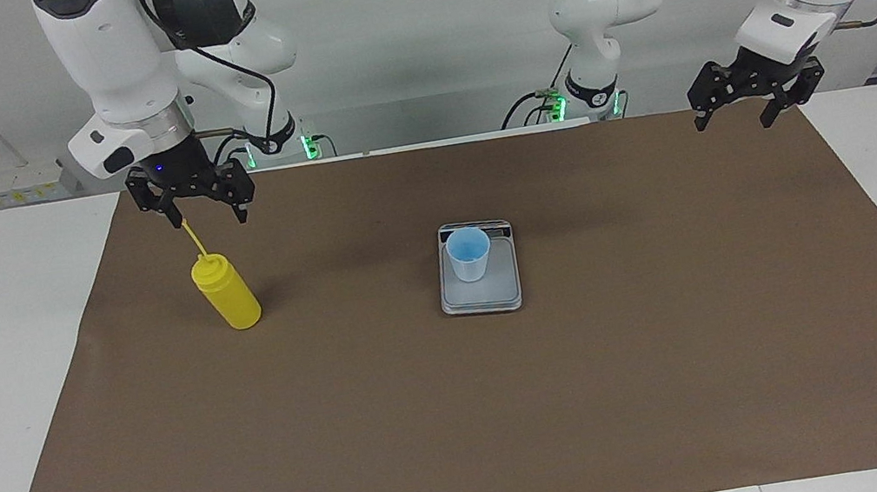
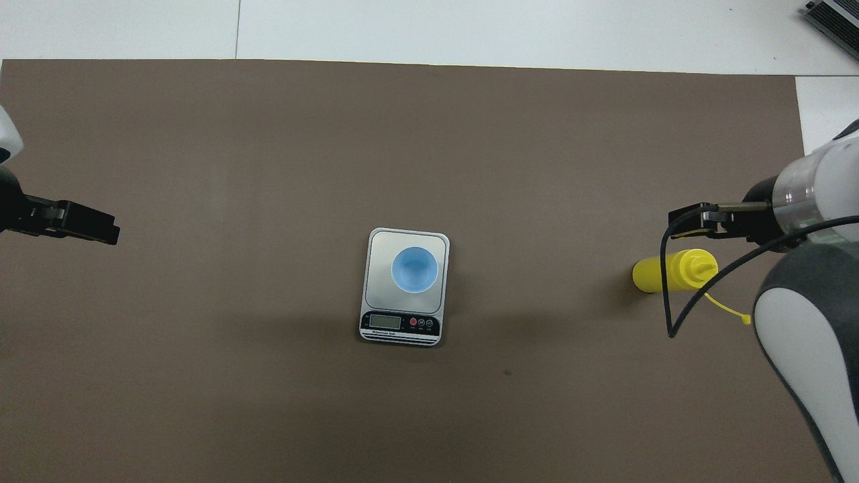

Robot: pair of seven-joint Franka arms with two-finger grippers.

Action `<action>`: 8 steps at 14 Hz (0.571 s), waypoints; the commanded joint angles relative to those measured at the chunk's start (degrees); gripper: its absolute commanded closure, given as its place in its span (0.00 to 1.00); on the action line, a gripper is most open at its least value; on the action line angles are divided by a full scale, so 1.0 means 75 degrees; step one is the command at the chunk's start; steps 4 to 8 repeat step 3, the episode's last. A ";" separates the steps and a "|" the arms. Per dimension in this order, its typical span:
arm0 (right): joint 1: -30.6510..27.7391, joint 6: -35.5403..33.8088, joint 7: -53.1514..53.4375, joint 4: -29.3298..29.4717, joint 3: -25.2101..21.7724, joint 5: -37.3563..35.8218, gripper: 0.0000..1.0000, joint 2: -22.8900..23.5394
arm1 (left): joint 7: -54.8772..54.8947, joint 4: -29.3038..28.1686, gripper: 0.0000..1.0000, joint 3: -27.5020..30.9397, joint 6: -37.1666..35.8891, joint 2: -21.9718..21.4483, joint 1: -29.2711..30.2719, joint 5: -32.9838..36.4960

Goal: Pour seasoning into cup on scale with both arms

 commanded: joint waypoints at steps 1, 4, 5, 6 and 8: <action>-0.0086 -0.0021 -0.0316 -0.0179 0.0037 0.0147 0.00 -0.0174 | 0.0054 -0.0109 0.00 -0.0038 -0.0064 -0.0110 0.0099 -0.0108; -0.0086 -0.0021 -0.0316 -0.0179 0.0037 0.0147 0.00 -0.0186 | 0.0054 -0.0109 0.00 -0.0038 -0.0064 -0.0110 0.0099 -0.0108; -0.0086 -0.0021 -0.0316 -0.0179 0.0037 0.0147 0.00 -0.0186 | 0.0054 -0.0109 0.00 -0.0038 -0.0064 -0.0110 0.0099 -0.0108; -0.0086 -0.0021 -0.0316 -0.0179 0.0037 0.0147 0.00 -0.0186 | 0.0054 -0.0109 0.00 -0.0038 -0.0064 -0.0110 0.0099 -0.0108; -0.0086 -0.0021 -0.0316 -0.0179 0.0037 0.0147 0.00 -0.0186 | 0.0054 -0.0109 0.00 -0.0038 -0.0064 -0.0110 0.0099 -0.0108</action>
